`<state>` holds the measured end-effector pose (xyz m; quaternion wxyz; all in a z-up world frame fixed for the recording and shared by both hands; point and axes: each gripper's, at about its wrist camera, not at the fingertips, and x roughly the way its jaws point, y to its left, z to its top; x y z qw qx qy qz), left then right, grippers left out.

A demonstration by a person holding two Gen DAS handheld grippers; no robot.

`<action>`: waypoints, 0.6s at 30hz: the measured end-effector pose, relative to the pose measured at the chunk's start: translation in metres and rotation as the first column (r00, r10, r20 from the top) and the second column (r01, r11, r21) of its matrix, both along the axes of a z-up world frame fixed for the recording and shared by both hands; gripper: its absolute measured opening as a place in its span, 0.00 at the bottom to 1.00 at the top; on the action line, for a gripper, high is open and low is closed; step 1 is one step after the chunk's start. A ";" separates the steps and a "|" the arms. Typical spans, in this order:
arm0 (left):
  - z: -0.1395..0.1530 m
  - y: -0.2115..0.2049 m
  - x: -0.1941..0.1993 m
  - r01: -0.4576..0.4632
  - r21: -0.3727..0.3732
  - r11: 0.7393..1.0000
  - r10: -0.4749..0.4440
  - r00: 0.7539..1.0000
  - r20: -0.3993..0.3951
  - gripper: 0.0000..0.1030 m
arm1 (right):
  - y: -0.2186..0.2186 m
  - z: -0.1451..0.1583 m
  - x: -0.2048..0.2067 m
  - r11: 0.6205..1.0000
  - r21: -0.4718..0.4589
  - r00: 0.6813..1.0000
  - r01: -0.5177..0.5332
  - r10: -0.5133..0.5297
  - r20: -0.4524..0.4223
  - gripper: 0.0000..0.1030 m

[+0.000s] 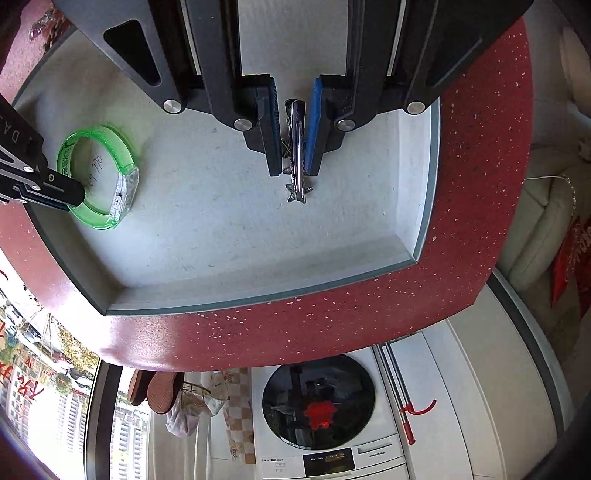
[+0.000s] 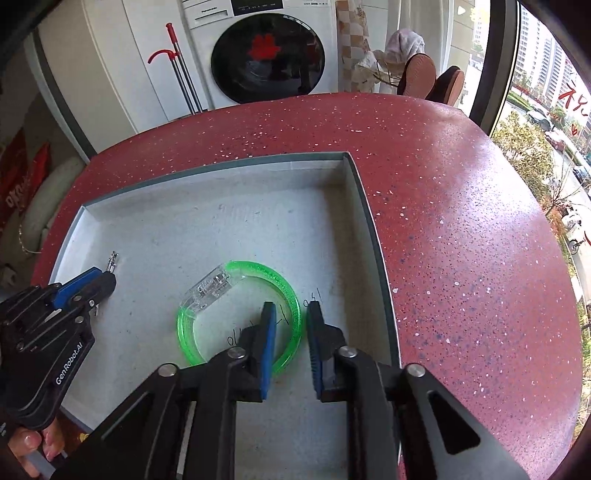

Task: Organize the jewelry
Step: 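Lower the clip into the tray and open the left tool while the right tool releases the bangle there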

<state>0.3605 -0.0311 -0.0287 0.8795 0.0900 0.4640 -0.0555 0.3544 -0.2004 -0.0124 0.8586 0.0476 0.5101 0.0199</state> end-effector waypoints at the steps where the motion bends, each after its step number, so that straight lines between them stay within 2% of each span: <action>1: 0.000 0.000 -0.001 -0.002 0.004 1.000 0.002 1.000 -0.002 0.30 | 0.000 0.001 0.000 1.000 0.009 1.000 0.001 -0.001 0.003 0.45; 2: 0.001 0.000 -0.001 -0.002 0.004 1.000 0.002 1.000 -0.004 0.30 | -0.001 0.003 -0.002 1.000 0.019 1.000 0.003 -0.003 0.013 0.49; 6: 0.008 0.005 -0.005 -0.019 -0.025 1.000 0.019 1.000 0.007 0.30 | -0.006 0.021 -0.013 0.998 0.068 0.998 0.012 -0.016 0.057 0.49; 13: 0.029 0.009 -0.015 -0.021 -0.067 0.998 0.025 0.997 0.068 0.31 | -0.009 0.052 -0.047 0.991 0.129 0.991 0.026 -0.042 0.128 0.57; 14: 0.031 0.010 -0.016 -0.020 -0.073 0.997 0.025 0.997 0.073 0.39 | -0.009 0.054 -0.053 0.991 0.134 0.990 0.025 -0.043 0.132 0.57; 15: 0.033 0.011 -0.018 -0.023 -0.079 0.997 0.029 0.997 0.077 0.84 | -0.008 0.057 -0.059 0.990 0.140 0.990 0.026 -0.045 0.137 0.57; 16: 0.036 0.012 -0.021 -0.034 -0.080 0.996 0.041 0.996 0.084 1.00 | -0.008 0.059 -0.065 0.989 0.147 0.989 0.024 -0.045 0.141 0.57; 18: 0.043 0.014 -0.027 -0.036 -0.089 0.995 0.047 0.991 0.125 1.00 | -0.008 0.062 -0.073 0.988 0.154 0.989 0.025 -0.047 0.144 0.60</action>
